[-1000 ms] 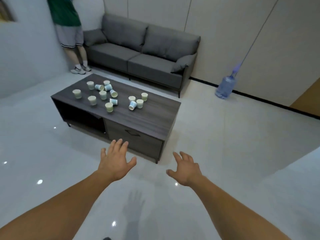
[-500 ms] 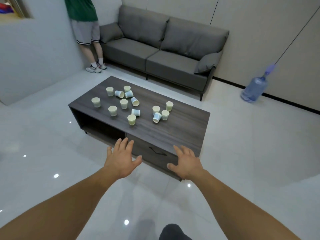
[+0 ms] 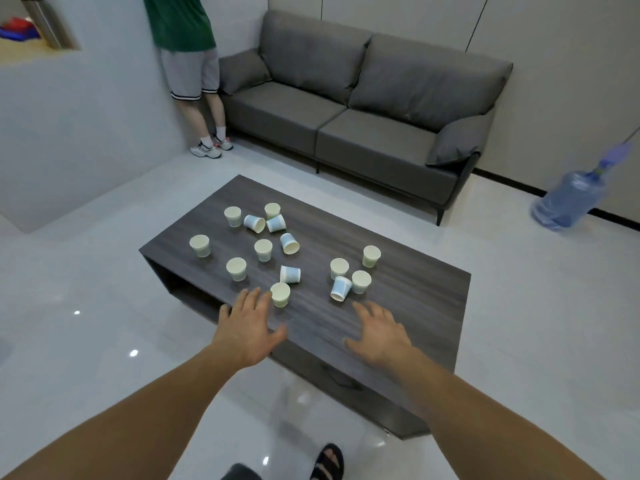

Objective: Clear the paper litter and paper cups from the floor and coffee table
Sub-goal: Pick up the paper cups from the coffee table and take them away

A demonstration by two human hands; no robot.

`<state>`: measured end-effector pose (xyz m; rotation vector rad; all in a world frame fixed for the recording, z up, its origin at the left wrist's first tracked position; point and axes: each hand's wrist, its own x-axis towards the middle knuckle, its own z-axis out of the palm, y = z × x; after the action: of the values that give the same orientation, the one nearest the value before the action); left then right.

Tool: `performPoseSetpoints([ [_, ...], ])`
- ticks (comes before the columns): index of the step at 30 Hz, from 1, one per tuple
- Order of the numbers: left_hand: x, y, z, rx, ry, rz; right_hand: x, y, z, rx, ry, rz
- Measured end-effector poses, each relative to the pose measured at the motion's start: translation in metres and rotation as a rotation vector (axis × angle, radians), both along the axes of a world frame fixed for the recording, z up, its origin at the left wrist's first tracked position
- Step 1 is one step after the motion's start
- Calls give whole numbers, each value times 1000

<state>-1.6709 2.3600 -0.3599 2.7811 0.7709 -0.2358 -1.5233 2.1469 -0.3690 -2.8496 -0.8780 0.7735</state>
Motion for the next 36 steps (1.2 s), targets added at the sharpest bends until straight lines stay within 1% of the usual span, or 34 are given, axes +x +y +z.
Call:
performPoseSetpoints([
  [3, 37, 13, -7, -55, 18, -31, 34, 20, -7, -26, 13, -13],
  [8, 108, 42, -34, -133, 68, -144, 83, 47, -29, -74, 48, -84],
  [11, 153, 63, -49, -171, 113, -241, 108, 60, -41, -117, 88, -170],
  [15, 214, 88, -66, -176, 160, -372, 136, 73, -59, -145, 98, -266],
  [18, 249, 98, -84, -187, 191, -452, 155, 81, -82, -156, 111, -300],
  [22, 278, 100, -120, -216, 252, -483, 189, 96, -124, -180, 137, -311],
  [25, 301, 103, -149, -222, 292, -517, 223, 106, -158, -177, 125, -294],
  [30, 347, 93, -197, -245, 248, -519, 274, 111, -224, -216, 93, -217],
  [36, 362, 72, -247, -326, 222, -477, 297, 108, -279, -245, 132, -84],
])
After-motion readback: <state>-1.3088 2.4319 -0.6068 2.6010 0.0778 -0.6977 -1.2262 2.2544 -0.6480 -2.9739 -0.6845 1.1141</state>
